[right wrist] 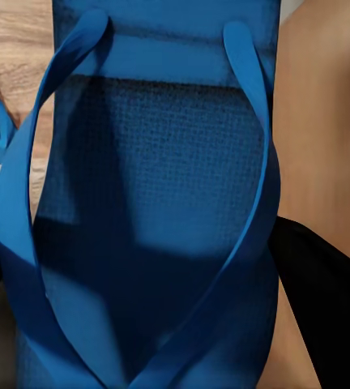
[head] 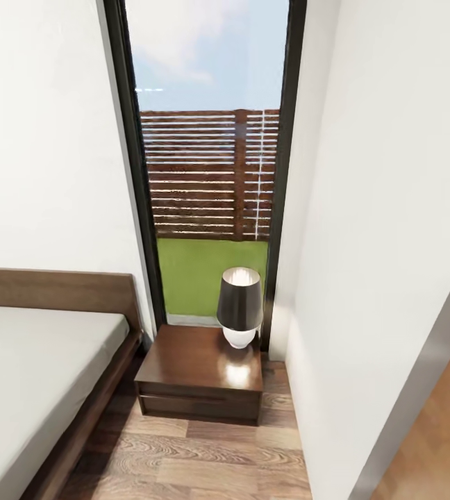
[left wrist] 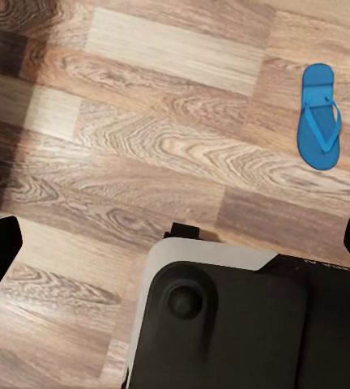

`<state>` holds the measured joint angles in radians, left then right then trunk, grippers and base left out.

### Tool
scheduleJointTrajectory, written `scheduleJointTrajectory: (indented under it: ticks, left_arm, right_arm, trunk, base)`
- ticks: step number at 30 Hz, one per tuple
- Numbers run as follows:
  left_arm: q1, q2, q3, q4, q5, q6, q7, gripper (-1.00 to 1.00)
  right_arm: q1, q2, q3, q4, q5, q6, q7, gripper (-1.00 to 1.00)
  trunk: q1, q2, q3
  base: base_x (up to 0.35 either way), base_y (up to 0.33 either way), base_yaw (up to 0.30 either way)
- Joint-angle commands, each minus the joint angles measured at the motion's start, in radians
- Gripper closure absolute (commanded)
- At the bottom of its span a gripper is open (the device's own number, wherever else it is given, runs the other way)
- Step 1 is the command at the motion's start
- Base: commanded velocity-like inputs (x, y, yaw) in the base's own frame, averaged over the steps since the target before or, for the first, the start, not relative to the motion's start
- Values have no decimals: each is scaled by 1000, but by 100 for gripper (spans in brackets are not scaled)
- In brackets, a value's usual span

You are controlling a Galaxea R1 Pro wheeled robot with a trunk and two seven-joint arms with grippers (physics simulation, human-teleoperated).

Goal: In the bedroom, move the book from the bed onto either nightstand, and place the two sandals side by side next to the bed.

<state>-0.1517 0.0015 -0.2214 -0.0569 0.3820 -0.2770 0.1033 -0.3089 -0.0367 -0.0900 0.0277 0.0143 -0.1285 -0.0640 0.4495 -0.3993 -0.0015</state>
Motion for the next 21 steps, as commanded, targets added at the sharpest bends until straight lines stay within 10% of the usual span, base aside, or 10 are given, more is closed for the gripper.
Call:
scheduleJointTrajectory:
  ticks: [1,12,21]
  left_arm:
    - [0,0,-9,0,5,-2,4,-100]
    - [0,0,-26,0,6,-2,4,-100]
    - [0,-1,-41,0,5,-2,4,-100]
  right_arm:
    - [-1,0,-8,3,-1,-7,0,100]
    - [-1,16,24,-1,7,-6,1,100]
    - [-2,98,123,-15,93,11,-12,100]
  trunk:
    - [0,-1,0]
    - [0,-1,0]
    - [0,-1,0]
  base:
    - [65,0,-3]
    - [26,0,-1]
    - [2,0,0]
